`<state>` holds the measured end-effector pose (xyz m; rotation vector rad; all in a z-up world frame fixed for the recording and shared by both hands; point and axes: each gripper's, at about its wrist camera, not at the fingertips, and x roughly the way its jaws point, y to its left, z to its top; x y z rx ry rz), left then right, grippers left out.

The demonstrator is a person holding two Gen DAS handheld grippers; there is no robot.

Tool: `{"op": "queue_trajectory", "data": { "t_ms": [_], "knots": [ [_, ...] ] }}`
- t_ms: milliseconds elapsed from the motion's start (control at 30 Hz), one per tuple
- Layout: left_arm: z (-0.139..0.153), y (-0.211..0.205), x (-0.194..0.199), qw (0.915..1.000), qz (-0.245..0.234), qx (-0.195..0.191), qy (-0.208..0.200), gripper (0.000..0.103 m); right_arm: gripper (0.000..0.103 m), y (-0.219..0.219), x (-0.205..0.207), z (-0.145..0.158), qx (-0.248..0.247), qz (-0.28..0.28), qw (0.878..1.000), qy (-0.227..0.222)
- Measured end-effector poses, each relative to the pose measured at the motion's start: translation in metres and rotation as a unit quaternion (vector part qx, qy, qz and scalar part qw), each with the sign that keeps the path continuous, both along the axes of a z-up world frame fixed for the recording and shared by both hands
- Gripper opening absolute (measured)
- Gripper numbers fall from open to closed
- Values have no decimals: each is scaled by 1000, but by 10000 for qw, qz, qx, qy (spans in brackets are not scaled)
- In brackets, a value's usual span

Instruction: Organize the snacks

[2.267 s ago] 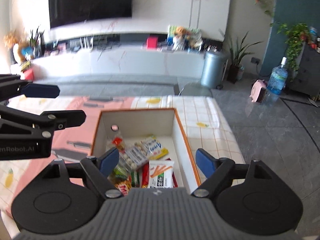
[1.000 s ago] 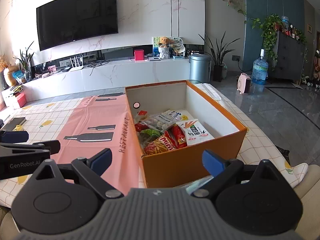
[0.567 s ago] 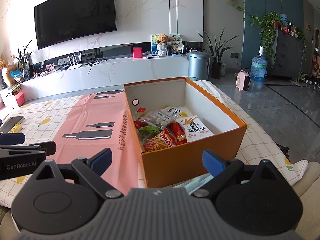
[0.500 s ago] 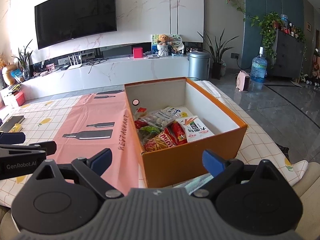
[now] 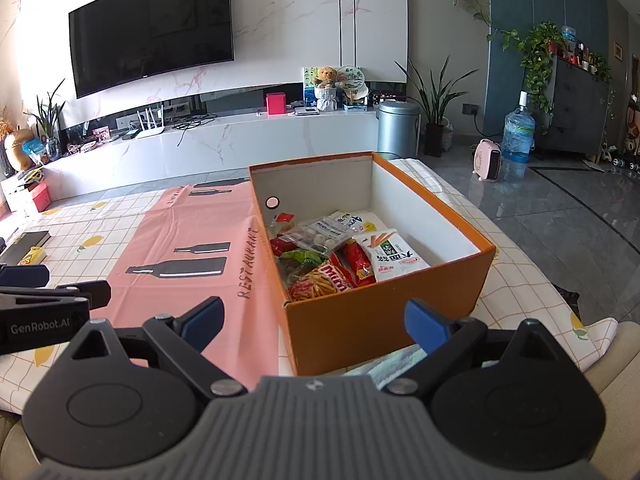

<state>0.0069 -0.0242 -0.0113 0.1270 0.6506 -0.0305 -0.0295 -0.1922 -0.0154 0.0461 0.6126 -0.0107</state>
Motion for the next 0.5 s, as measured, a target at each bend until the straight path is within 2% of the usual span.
{"op": "queue_trajectory", "data": {
  "t_ms": [500],
  "knots": [
    [2, -1, -1, 10000, -20, 23, 7, 87, 94, -1, -1, 0, -9, -1, 10000, -9]
  ]
}}
